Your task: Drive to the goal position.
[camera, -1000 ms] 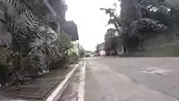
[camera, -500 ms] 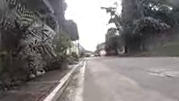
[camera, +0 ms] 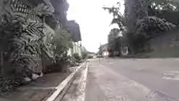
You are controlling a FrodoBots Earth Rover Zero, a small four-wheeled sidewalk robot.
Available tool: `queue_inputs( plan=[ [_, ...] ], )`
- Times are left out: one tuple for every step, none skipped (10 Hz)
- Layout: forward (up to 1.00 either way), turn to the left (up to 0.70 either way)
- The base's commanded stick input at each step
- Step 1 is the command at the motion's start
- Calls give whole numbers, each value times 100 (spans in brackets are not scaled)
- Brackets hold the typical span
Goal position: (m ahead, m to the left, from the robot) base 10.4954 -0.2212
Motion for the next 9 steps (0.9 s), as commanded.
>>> queue_inputs(
  plan=[
    [65,0],
    [58,0],
    [52,0],
    [55,0],
    [65,0],
    [70,0],
    [70,0],
    [70,0],
    [70,0]
  ],
)
